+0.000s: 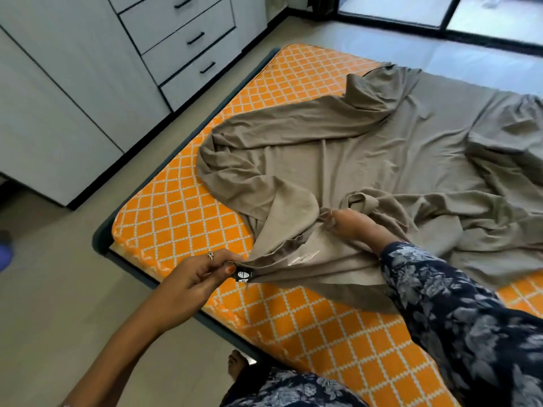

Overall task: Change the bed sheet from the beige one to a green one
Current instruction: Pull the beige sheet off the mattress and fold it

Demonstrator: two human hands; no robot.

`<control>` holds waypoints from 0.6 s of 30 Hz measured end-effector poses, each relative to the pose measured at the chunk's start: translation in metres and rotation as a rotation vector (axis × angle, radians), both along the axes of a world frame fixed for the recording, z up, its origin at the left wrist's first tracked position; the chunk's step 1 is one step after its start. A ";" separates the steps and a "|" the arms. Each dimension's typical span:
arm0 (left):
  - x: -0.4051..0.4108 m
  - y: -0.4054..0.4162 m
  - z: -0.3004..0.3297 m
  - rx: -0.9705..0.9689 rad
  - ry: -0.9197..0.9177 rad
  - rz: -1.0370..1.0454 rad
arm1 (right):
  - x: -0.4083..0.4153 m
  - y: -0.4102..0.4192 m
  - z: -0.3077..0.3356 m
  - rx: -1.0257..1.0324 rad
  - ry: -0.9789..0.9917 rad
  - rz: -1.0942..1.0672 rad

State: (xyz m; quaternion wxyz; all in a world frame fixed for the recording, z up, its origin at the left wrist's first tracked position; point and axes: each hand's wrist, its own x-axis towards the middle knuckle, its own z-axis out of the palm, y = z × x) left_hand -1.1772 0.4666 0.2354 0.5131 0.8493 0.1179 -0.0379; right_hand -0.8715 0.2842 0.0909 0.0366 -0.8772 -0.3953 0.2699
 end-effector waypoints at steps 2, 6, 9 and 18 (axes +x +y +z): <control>-0.007 0.005 0.001 -0.008 0.021 0.030 | -0.006 0.018 -0.013 -0.024 0.031 0.045; -0.017 0.008 0.004 0.010 0.014 0.101 | -0.015 0.040 -0.029 -0.103 0.068 0.119; -0.019 0.010 0.002 0.039 0.008 0.167 | -0.013 0.047 -0.042 -0.100 0.106 0.101; 0.076 0.008 0.028 0.184 -0.200 0.167 | -0.058 0.059 0.122 0.831 0.414 -0.033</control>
